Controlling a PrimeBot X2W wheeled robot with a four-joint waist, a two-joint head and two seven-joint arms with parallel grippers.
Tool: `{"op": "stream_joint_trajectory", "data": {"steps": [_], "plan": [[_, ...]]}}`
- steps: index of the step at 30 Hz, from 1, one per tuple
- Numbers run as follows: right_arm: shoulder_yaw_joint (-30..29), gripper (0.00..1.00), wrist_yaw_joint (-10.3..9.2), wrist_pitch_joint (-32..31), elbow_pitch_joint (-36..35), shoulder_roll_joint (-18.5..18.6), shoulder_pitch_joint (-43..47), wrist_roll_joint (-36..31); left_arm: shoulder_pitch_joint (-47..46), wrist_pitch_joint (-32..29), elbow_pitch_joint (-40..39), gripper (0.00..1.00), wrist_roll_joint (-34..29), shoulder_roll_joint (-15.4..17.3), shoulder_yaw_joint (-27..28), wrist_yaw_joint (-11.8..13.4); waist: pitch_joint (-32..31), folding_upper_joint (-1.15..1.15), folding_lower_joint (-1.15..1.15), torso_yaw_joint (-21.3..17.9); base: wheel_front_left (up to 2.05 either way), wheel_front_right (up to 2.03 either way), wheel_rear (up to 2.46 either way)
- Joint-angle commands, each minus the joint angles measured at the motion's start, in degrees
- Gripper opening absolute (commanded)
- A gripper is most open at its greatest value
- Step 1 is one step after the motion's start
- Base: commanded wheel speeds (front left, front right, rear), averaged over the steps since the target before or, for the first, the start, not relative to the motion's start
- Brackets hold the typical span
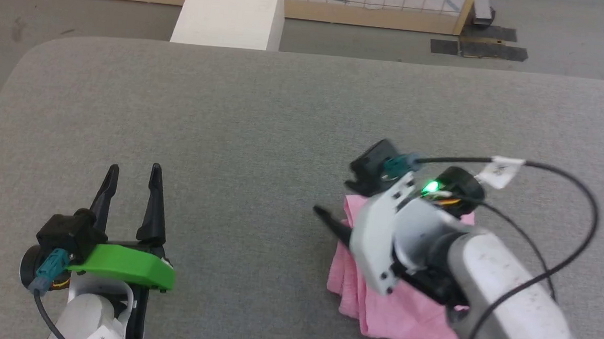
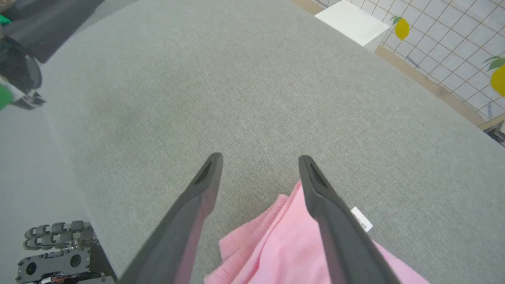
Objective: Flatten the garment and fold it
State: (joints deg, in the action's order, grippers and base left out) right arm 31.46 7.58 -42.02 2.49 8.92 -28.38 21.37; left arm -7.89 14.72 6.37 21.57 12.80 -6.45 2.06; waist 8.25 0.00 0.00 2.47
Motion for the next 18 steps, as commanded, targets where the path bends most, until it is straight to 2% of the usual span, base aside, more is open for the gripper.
{"op": "stream_joint_trajectory", "data": {"steps": [1,5,10,15,18], "plan": [[-1.57,1.00,-0.09,1.00,-0.59,1.07,-0.11,0.01,0.61,0.28,-0.20,1.00,-0.68,0.37,0.04,-0.14,-0.54,0.00,0.00,-1.04,0.00,0.00,0.00],[-11.32,1.00,-0.09,2.77,-2.09,2.69,4.28,-2.71,0.52,0.28,-0.61,1.00,-1.32,0.60,0.11,-0.03,-0.85,0.00,0.00,-1.94,0.00,0.00,0.00],[-22.42,1.00,-0.09,0.55,-1.94,3.45,13.48,-9.48,0.62,0.28,-1.81,1.00,-3.19,0.72,0.01,0.19,-0.63,0.00,0.00,-2.17,0.00,0.00,0.00],[-26.02,1.00,-0.09,-0.51,0.25,0.28,20.10,-12.12,0.86,0.28,-2.47,1.00,-4.37,0.40,0.09,0.35,-0.02,0.00,0.00,-1.91,0.00,0.00,0.00],[-26.29,1.00,-0.09,-0.37,2.93,-1.45,20.93,-12.57,0.98,0.28,-2.53,1.00,-5.04,0.38,-0.06,0.42,0.30,0.00,0.00,-1.86,0.00,0.00,0.00]]}}
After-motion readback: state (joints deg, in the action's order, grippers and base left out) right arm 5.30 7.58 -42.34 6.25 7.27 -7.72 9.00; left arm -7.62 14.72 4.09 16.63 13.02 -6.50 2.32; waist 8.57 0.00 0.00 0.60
